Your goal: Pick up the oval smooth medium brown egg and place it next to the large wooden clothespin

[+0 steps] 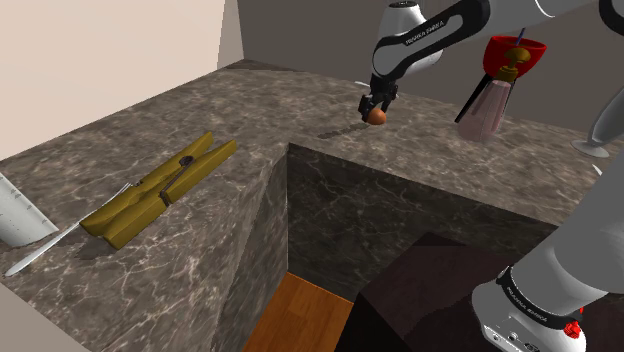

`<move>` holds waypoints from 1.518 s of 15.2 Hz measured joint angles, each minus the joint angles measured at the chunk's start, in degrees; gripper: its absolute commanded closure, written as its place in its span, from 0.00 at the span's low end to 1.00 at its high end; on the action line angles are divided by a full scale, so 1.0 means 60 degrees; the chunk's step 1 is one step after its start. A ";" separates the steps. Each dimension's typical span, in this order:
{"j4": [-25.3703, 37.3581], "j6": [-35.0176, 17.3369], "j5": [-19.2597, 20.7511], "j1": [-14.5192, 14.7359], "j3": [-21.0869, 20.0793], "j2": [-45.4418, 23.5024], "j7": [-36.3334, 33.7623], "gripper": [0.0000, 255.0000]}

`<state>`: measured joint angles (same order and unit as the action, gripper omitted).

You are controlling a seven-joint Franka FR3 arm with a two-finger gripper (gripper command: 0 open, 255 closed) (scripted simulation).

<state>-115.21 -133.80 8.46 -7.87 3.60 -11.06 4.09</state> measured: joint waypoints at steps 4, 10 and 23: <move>0.0007 0.0001 0.0000 -0.0001 0.0001 -0.0001 0.0000 1.00; 0.0010 0.0002 0.0000 -0.0001 0.0001 -0.0003 0.0000 1.00; 0.0727 0.1286 -0.0093 0.0024 -0.0031 0.0567 0.0158 1.00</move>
<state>-110.85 -126.09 7.90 -7.72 3.41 -7.65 5.04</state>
